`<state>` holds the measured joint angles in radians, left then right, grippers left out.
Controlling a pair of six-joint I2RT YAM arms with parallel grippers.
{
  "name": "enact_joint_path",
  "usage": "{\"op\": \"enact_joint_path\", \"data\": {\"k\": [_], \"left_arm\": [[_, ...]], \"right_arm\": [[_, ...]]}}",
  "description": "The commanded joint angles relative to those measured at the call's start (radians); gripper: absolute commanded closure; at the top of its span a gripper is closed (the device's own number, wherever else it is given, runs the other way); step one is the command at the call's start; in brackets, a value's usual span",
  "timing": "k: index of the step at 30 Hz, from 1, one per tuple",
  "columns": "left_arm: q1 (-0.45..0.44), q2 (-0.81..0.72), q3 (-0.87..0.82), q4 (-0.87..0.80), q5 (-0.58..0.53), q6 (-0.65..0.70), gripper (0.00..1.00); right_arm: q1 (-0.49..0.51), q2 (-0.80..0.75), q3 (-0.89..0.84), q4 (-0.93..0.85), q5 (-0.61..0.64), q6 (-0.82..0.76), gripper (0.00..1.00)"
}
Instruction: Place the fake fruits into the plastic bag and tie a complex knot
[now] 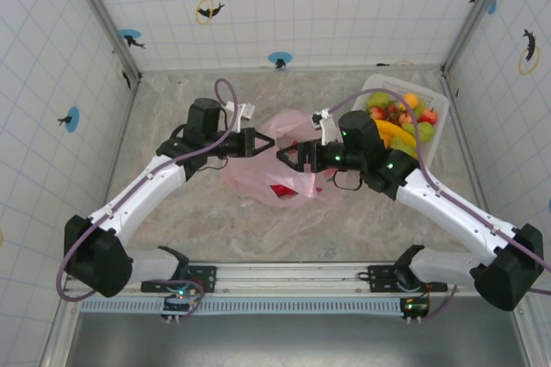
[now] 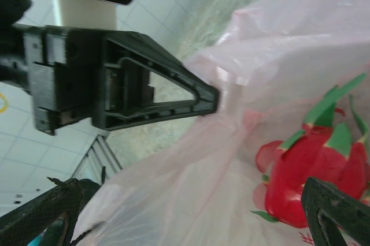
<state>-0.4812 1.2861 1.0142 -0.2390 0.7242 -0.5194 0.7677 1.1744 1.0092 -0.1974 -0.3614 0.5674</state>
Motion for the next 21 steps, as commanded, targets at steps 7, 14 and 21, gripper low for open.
{"op": "enact_joint_path", "data": {"k": [7, 14, 21], "left_arm": [[0.008, 0.027, 0.015, 0.030, 0.014, -0.002, 1.00], [0.009, 0.015, 0.009, 0.029, 0.003, -0.021, 1.00], [0.008, 0.004, 0.045, -0.004, -0.001, -0.043, 1.00]], "right_arm": [[0.077, 0.065, 0.157, -0.031, 0.053, -0.031, 0.00], [0.009, 0.046, 0.297, -0.151, 0.126, -0.087, 0.01], [-0.177, -0.057, 0.364, -0.355, 0.295, -0.130, 0.00]]}}
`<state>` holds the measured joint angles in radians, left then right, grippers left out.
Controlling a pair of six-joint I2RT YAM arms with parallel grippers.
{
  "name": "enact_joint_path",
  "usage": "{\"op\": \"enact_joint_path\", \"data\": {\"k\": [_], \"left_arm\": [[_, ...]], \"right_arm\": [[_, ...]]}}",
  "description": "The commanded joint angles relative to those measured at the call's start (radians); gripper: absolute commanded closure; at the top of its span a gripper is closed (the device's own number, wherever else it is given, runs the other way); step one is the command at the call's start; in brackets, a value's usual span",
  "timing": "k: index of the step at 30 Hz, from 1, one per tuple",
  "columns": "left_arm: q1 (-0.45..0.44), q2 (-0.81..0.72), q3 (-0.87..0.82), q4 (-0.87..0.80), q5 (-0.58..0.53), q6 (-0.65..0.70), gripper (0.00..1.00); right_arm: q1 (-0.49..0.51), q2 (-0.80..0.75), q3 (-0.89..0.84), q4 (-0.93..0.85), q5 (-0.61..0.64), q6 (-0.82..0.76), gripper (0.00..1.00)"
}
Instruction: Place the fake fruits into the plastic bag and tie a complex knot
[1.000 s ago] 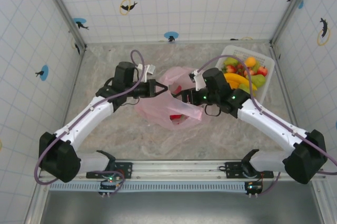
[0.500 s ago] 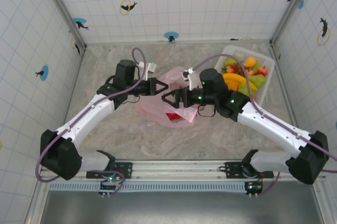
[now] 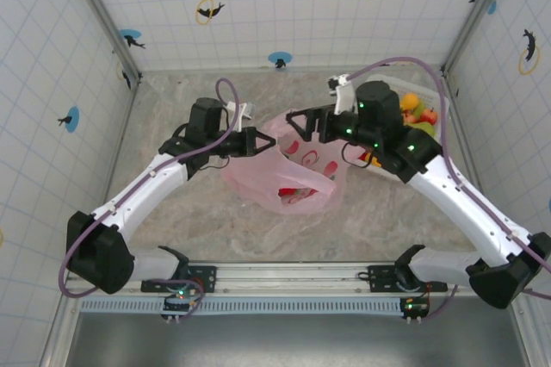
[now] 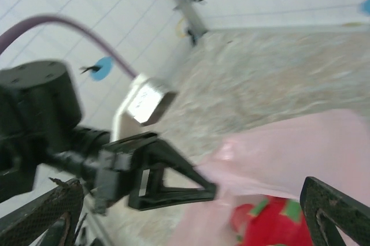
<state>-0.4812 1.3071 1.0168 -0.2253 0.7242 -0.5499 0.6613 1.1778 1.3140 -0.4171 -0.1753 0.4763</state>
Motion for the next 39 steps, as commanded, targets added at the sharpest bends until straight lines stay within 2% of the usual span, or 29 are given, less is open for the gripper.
{"op": "enact_joint_path", "data": {"k": [1, 6, 11, 17, 21, 26, 30, 36, 39], "left_arm": [[0.009, -0.016, 0.050, -0.026, -0.001, -0.012, 1.00], [0.009, -0.009, 0.073, -0.051, 0.004, 0.000, 1.00], [0.008, -0.008, 0.079, -0.060, 0.005, 0.004, 1.00], [0.009, -0.009, 0.077, -0.059, 0.006, 0.005, 1.00], [0.008, -0.009, 0.077, -0.062, 0.004, 0.005, 1.00], [0.008, -0.006, 0.077, -0.062, 0.002, 0.003, 1.00], [0.008, -0.011, 0.076, -0.063, -0.002, 0.002, 1.00], [0.009, -0.008, 0.081, -0.068, -0.005, 0.003, 1.00], [0.008, -0.003, 0.087, -0.070, -0.004, 0.005, 1.00]], "right_arm": [[-0.113, -0.075, 0.055, -0.169, 0.120, -0.047, 0.00], [-0.389, -0.083, -0.038, -0.337, 0.147, -0.134, 0.00], [-0.513, -0.025, -0.106, -0.458, 0.313, -0.228, 0.01], [-0.590, 0.083, -0.200, -0.459, 0.357, -0.274, 0.04], [-0.618, 0.191, -0.217, -0.403, 0.312, -0.289, 0.09], [-0.636, 0.294, -0.204, -0.327, 0.225, -0.291, 0.10], [-0.655, 0.365, -0.199, -0.314, 0.241, -0.288, 0.12], [-0.673, 0.399, -0.209, -0.298, 0.241, -0.283, 0.14], [-0.684, 0.431, -0.214, -0.254, 0.184, -0.287, 0.14]]}}
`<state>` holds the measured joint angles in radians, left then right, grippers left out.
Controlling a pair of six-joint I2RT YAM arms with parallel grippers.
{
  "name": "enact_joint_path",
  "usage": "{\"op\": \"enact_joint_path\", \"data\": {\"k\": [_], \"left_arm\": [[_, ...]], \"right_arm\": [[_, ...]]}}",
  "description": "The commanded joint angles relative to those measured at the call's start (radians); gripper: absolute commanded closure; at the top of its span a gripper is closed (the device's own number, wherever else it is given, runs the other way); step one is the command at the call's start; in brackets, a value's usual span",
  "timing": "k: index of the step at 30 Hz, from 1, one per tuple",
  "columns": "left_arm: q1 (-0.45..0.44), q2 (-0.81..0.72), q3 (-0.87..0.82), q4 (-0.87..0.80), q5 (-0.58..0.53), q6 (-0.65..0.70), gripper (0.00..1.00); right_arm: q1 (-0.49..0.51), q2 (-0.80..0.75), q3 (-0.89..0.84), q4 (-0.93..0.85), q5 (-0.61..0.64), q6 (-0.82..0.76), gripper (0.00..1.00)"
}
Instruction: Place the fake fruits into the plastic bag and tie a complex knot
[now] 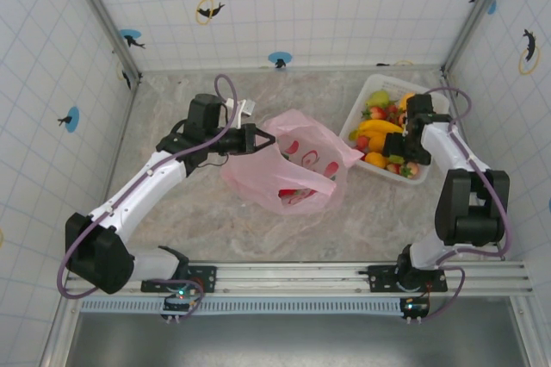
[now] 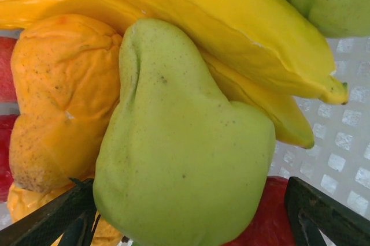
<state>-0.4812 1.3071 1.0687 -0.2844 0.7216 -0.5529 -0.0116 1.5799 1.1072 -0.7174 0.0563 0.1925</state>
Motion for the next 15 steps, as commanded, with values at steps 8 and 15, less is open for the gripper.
{"op": "enact_joint_path", "data": {"k": [8, 15], "left_arm": [[0.008, -0.005, 0.043, -0.017, -0.003, 0.008, 1.00], [0.008, 0.001, 0.048, -0.018, -0.003, 0.009, 1.00]], "right_arm": [[-0.010, 0.090, 0.020, 0.071, -0.059, -0.007, 0.19], [-0.010, -0.024, 0.008, 0.057, -0.039, -0.002, 0.38]]}}
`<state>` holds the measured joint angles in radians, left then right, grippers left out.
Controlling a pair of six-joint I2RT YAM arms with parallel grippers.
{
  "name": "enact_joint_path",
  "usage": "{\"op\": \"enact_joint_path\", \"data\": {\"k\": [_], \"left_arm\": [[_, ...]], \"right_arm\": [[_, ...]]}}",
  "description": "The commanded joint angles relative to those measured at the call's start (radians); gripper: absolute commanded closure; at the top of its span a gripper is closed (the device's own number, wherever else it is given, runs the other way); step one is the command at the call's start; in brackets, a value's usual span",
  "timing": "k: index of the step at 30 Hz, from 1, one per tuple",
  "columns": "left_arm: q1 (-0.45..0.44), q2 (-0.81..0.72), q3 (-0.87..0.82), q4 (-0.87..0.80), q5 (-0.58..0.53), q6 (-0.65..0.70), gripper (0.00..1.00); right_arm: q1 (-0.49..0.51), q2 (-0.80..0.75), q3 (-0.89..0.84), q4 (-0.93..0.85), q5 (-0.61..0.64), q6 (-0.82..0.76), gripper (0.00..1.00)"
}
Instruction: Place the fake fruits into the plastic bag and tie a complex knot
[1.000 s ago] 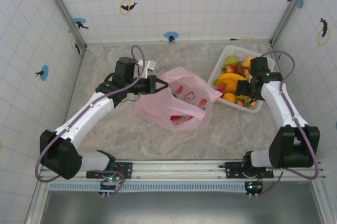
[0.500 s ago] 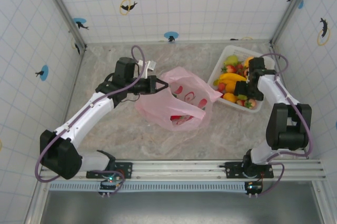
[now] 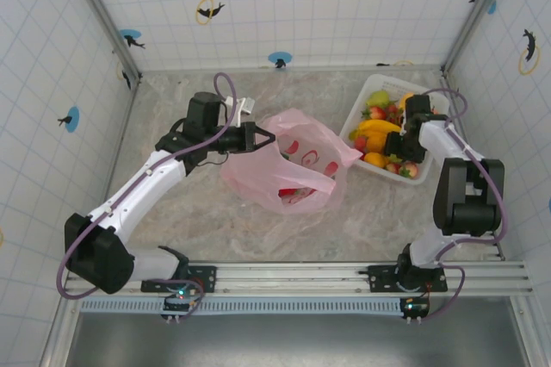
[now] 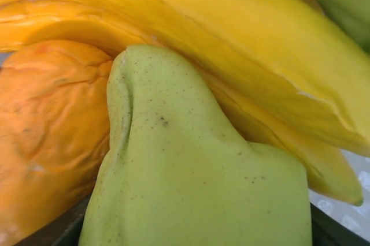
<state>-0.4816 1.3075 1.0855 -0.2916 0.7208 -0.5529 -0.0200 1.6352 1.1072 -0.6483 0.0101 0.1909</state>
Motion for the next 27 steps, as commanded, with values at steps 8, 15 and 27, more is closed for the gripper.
{"op": "enact_joint_path", "data": {"k": [8, 15, 27], "left_arm": [[0.009, 0.002, 0.030, -0.011, -0.003, 0.010, 1.00], [0.009, 0.010, 0.034, -0.009, 0.001, 0.011, 1.00], [0.009, 0.016, 0.031, -0.007, 0.003, 0.014, 1.00]], "right_arm": [[0.002, -0.242, 0.013, -0.069, -0.010, 0.003, 0.44], [0.080, -0.446, 0.098, -0.115, -0.065, 0.048, 0.44], [0.622, -0.608, 0.277, 0.043, -0.034, 0.261, 0.44]]}}
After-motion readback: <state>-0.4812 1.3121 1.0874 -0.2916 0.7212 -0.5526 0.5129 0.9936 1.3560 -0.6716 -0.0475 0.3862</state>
